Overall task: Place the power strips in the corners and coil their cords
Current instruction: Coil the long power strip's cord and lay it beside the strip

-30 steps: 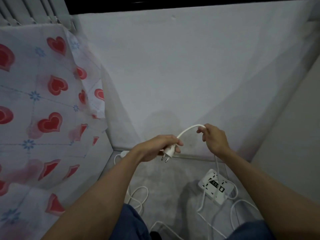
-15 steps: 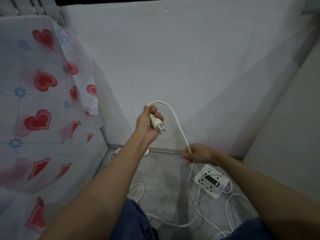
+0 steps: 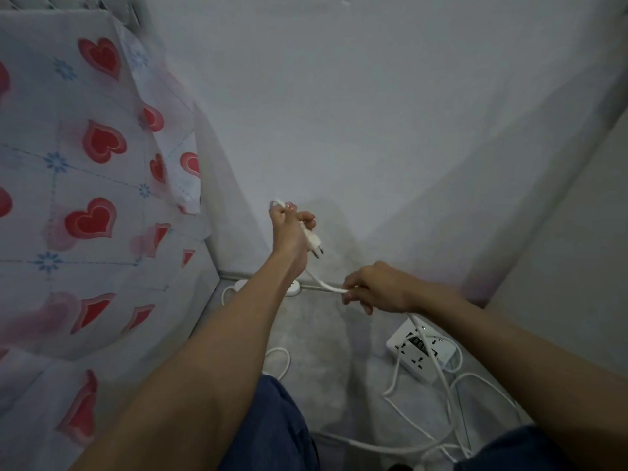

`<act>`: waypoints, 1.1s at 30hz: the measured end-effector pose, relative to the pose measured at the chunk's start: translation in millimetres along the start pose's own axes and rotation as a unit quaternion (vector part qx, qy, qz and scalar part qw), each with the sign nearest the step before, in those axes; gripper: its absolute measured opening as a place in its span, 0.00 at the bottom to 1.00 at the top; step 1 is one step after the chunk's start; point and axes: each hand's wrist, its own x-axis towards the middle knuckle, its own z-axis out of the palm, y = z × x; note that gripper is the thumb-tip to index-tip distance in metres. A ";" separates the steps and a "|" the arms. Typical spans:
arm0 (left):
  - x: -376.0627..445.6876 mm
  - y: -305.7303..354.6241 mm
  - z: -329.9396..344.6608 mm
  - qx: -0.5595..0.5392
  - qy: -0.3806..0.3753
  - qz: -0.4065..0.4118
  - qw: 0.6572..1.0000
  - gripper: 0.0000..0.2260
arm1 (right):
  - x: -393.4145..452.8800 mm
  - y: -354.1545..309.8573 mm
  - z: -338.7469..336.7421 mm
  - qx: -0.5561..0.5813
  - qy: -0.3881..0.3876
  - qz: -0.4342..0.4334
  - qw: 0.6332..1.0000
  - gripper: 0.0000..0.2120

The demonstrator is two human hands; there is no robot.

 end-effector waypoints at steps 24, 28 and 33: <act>-37.4 6.0 6.0 0.718 -0.340 0.177 0.581 0.24 | -7.7 45.4 -26.8 0.058 0.164 0.197 0.965 0.13; -39.9 19.4 9.1 0.624 -0.399 0.011 0.671 0.15 | -2.4 57.7 -16.1 0.022 0.127 0.189 0.973 0.12; -37.2 27.0 -10.3 0.309 -0.423 -0.255 0.813 0.12 | -4.7 66.2 -3.2 0.078 0.086 0.160 0.980 0.13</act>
